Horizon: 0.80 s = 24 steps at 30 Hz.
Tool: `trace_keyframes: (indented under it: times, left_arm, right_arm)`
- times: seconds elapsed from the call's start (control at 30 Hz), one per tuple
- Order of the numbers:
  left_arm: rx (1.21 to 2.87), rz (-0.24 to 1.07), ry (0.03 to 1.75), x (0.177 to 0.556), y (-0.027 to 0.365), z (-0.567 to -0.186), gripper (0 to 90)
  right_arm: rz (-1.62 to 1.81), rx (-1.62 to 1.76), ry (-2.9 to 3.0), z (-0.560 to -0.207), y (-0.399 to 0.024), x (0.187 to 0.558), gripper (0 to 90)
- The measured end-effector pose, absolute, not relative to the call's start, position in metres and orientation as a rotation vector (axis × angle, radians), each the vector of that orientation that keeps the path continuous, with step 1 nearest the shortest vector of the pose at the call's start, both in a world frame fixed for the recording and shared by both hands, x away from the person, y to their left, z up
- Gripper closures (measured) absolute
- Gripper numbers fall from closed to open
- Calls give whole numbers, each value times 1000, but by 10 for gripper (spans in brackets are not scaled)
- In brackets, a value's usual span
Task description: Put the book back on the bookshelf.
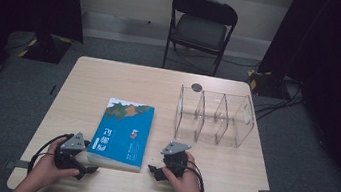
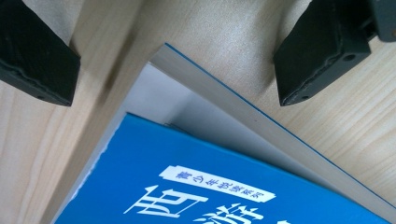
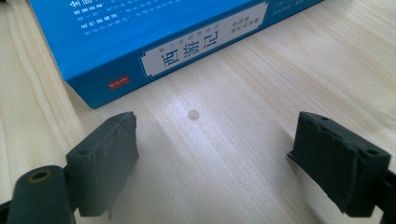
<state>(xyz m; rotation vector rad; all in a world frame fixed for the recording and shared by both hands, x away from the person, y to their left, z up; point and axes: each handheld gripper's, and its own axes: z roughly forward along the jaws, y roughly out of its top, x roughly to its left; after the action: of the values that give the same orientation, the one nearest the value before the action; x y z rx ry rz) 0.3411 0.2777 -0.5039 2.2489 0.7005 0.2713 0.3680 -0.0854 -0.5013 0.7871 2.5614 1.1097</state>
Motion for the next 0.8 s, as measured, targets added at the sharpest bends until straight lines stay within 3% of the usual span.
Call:
trace_keyframes:
  times: [0.33,0.4,0.47,0.8]
  left_arm:
    - [2262,271,697,337,277,-503,8]
    - [2247,267,696,337,276,-501,48]
    - [2250,271,710,336,275,-499,162]
    - [2238,320,764,335,276,-497,269]
  right_arm:
    - [1111,778,2562,-501,-85,369,126]
    - [1111,780,2563,-501,-85,369,122]
    - [1111,781,2566,-501,-84,370,117]
    - [1111,780,2573,-501,-84,371,115]
